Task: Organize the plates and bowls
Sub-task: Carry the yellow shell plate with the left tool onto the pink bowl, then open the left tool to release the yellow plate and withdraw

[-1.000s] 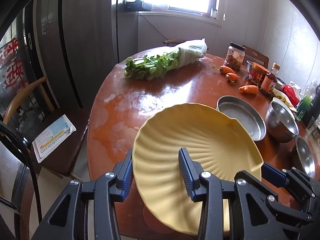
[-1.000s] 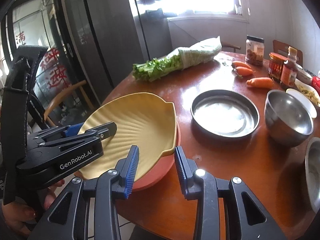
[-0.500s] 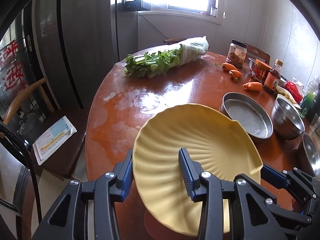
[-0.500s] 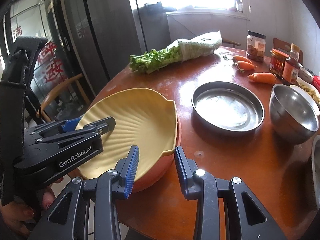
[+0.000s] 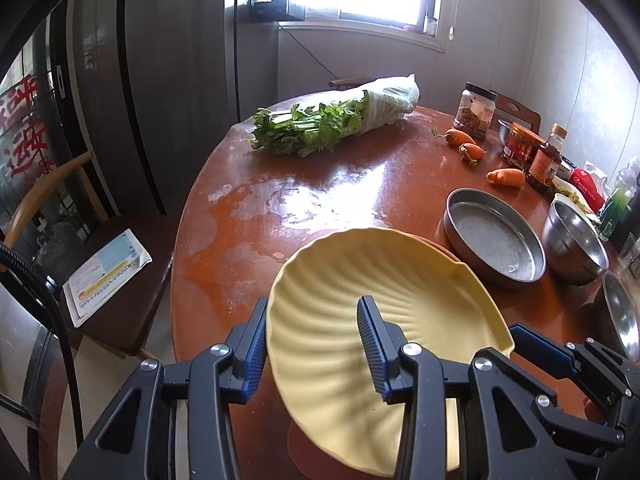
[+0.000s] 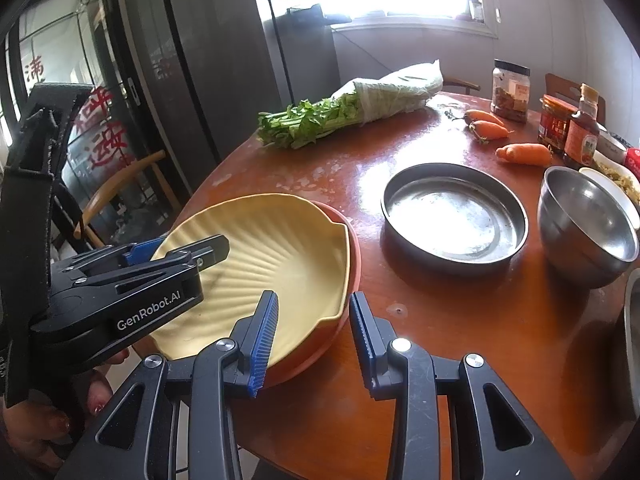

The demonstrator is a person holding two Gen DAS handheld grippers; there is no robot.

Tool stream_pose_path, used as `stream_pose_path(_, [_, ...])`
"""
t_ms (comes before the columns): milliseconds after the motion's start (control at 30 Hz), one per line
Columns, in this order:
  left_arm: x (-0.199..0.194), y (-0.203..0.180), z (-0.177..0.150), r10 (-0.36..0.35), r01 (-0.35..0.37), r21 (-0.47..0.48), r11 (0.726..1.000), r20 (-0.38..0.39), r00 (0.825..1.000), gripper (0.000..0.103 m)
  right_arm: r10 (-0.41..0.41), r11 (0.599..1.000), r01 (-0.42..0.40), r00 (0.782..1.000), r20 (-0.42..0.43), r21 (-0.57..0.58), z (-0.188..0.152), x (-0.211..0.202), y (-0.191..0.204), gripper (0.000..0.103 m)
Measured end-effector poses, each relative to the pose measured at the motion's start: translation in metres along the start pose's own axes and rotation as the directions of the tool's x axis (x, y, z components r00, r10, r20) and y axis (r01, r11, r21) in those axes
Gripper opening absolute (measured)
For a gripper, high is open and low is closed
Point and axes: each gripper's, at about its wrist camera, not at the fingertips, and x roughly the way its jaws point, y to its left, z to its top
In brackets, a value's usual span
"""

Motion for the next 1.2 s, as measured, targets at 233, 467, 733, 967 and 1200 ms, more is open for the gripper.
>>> stream_pose_path(233, [-0.004, 0.002, 0.002, -0.003, 0.004, -0.012, 1.000, 0.008, 1.000, 0.043, 0.002, 1.000, -0.002, 1.000, 0.008, 0.007, 0.001, -0.003, -0.002, 0.038])
stream_pose_path(467, [-0.006, 0.002, 0.005, 0.000, 0.000, -0.019, 1.000, 0.013, 1.000, 0.043, 0.004, 1.000, -0.004, 1.000, 0.019, 0.022, 0.000, -0.010, -0.008, 0.038])
stream_pose_path(733, [-0.019, -0.001, 0.014, 0.010, -0.009, -0.019, 1.000, 0.041, 0.999, 0.050, -0.006, 0.999, 0.005, 1.000, 0.029, 0.054, 0.004, -0.018, -0.028, 0.038])
stream_pose_path(967, [-0.029, -0.013, 0.021, -0.009, 0.009, -0.010, 1.000, 0.062, 0.998, 0.050, -0.025, 0.997, 0.022, 0.999, 0.041, 0.070, 0.012, -0.024, -0.049, 0.038])
stream_pose_path(1200, [-0.037, -0.039, 0.023, -0.046, 0.043, 0.038, 0.998, 0.073, 0.996, 0.056, -0.063, 0.998, 0.063, 0.998, 0.015, -0.008, 0.030, -0.011, -0.062, 0.038])
